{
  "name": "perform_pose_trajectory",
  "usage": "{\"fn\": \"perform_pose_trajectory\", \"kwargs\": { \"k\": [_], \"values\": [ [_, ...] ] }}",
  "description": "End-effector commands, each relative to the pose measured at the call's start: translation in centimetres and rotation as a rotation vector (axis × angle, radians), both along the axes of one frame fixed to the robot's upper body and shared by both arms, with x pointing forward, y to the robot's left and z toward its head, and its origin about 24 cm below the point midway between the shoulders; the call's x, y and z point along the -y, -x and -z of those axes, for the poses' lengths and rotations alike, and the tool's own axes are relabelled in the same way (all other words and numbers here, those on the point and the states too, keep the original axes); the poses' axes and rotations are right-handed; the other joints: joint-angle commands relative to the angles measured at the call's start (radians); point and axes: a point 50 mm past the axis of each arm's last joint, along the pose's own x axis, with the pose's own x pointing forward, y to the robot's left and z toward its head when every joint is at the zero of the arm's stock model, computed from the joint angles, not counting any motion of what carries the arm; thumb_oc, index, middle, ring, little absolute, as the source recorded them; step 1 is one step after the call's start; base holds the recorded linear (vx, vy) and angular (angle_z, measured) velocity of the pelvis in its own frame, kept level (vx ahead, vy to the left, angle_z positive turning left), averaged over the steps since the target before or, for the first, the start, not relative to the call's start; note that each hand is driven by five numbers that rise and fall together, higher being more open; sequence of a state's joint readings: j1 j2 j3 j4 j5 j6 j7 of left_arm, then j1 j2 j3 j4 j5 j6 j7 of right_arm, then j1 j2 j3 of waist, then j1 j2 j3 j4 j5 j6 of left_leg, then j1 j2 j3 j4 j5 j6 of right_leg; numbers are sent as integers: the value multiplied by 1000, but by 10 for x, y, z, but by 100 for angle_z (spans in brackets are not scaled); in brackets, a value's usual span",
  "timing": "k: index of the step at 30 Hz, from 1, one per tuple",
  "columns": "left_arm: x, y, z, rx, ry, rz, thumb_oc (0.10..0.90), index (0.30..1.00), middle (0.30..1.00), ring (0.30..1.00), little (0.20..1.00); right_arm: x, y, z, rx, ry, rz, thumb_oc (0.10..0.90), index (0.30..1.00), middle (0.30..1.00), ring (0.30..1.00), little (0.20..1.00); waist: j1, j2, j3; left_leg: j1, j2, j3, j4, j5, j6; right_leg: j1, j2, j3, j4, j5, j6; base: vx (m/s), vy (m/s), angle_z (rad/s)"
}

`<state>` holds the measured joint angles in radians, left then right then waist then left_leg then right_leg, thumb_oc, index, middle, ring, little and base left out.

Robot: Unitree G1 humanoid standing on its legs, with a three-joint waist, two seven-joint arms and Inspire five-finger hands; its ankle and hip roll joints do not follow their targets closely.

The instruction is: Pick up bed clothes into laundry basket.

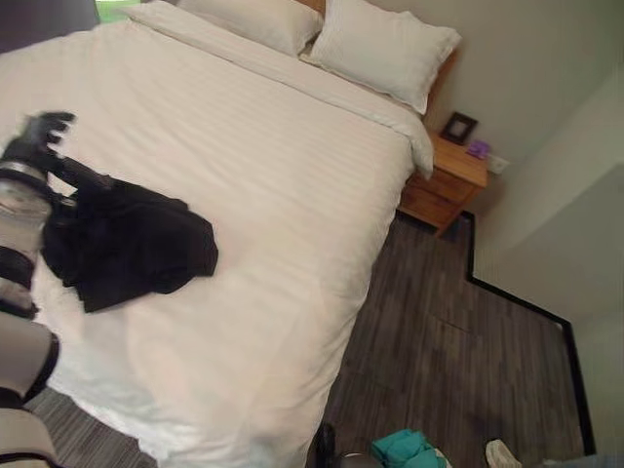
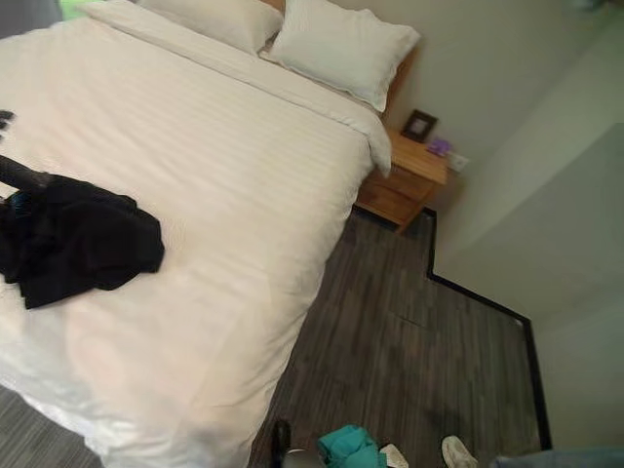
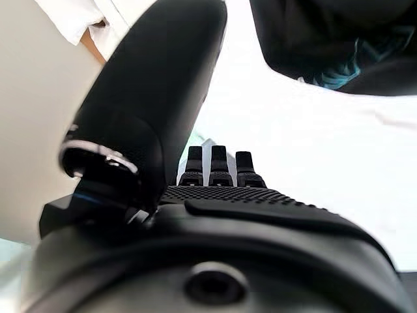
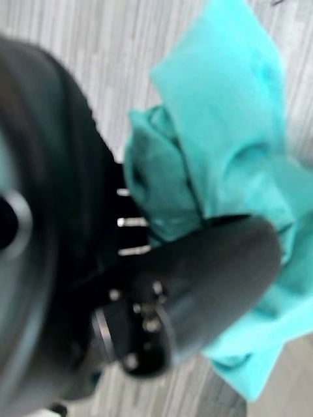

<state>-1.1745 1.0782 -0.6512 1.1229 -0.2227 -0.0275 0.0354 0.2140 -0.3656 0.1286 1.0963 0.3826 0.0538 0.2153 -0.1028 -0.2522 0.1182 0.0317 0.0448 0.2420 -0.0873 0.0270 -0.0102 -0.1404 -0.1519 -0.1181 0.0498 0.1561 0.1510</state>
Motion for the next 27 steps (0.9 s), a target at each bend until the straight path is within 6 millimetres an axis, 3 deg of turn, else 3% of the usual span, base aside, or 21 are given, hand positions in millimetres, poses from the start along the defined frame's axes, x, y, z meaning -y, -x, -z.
{"fn": "perform_pose_trajectory", "kwargs": {
  "k": [1, 5, 11, 13, 14, 16, 18, 19, 20, 23, 24, 25, 27],
  "values": [
    [10, 5, -73, 218, -89, 8, 800, 900, 900, 900, 900, 46, -29, -22, 88, 133, -24, 400, 300, 300, 300, 300, -17, 28, 28, -61, 27, -68, 4, 25, -29, 13, 35, 50, -51, 36, 52, -90, -81, 1],
    [9, 8, -81, 158, -224, -37, 800, 900, 900, 900, 900, 51, -53, -34, 208, 141, -50, 400, 300, 300, 300, 300, -34, -23, 40, -142, 51, -69, 8, 41, -36, -7, 56, 51, -104, 44, 52, -117, -71, -4],
    [13, -5, -48, 47, -198, -10, 800, 900, 900, 900, 900, 38, -106, -60, 455, 128, -140, 400, 300, 300, 300, 300, -65, -115, 114, -275, 74, -122, 63, 51, -43, -75, 68, 30, -106, 52, 45, -129, -71, 4],
    [14, -12, -17, -34, -162, 0, 800, 900, 900, 900, 900, 27, -116, -65, 506, 119, -190, 400, 300, 300, 300, 300, -69, -135, 131, -303, 76, -137, 73, 53, -45, -87, 67, 21, -109, 55, 44, -72, -42, 21],
    [14, -12, -17, -34, -162, 0, 800, 900, 900, 900, 900, 27, -116, -65, 506, 119, -190, 400, 300, 300, 300, 300, -69, -135, 131, -303, 76, -137, 73, 53, -45, -87, 67, 21, -109, 55, 44, -81, -23, 31],
    [6, -10, 55, -273, -131, -32, 800, 900, 900, 900, 900, 7, -134, -79, 618, 92, -258, 400, 300, 300, 300, 300, -74, -167, 150, -330, 85, -142, 97, 47, -46, -105, 72, 28, -109, 57, 41, -89, -20, 18],
    [2, -3, 91, -392, -109, -54, 800, 900, 900, 900, 900, 1, -139, -87, 662, 88, -282, 400, 300, 300, 300, 300, -80, -178, 146, -326, 90, -129, 105, 38, -46, -106, 79, 41, -108, 52, 38, -23, 2, 3],
    [6, -1, 115, -432, -97, -39, 400, 300, 300, 300, 300, 5, -126, -78, 633, 95, -261, 400, 300, 300, 300, 300, -84, -180, 142, -321, 91, -125, 108, 34, -45, -105, 83, 50, -106, 47, 36, -8, 27, -9],
    [8, 0, 124, -427, -47, -52, 400, 300, 300, 300, 300, 13, -118, -65, 528, 147, -274, 400, 300, 300, 300, 300, -83, -173, 136, -307, 94, -117, 103, 31, -46, -104, 89, 62, -102, 35, 29, 2, 19, -11],
    [10, -3, 120, -410, -32, -45, 400, 300, 300, 300, 300, 18, -124, -66, 517, 173, -285, 400, 300, 300, 300, 300, -83, -166, 135, -299, 95, -114, 97, 32, -46, -102, 90, 65, -97, 26, 28, 2, 18, -19],
    [8, -4, 106, -343, -36, -26, 400, 300, 300, 300, 300, 31, -77, -39, 320, 164, -215, 400, 300, 300, 300, 300, -81, -141, 129, -275, 93, -109, 82, 34, -46, -94, 90, 68, -83, 3, 25, 26, 47, -18],
    [20, -13, 95, -282, -27, 19, 400, 300, 300, 300, 300, 45, -100, -46, 330, 240, -215, 400, 300, 300, 300, 300, -72, -121, 125, -256, 89, -111, 70, 33, -45, -85, 89, 63, -78, -10, 22, 29, 38, -19],
    [20, -13, 95, -282, -27, 19, 400, 300, 300, 300, 300, 45, -100, -46, 330, 240, -215, 400, 300, 300, 300, 300, -72, -121, 125, -256, 89, -111, 70, 33, -45, -85, 89, 63, -78, -10, 22, 12, 10, -25]
  ]
}}
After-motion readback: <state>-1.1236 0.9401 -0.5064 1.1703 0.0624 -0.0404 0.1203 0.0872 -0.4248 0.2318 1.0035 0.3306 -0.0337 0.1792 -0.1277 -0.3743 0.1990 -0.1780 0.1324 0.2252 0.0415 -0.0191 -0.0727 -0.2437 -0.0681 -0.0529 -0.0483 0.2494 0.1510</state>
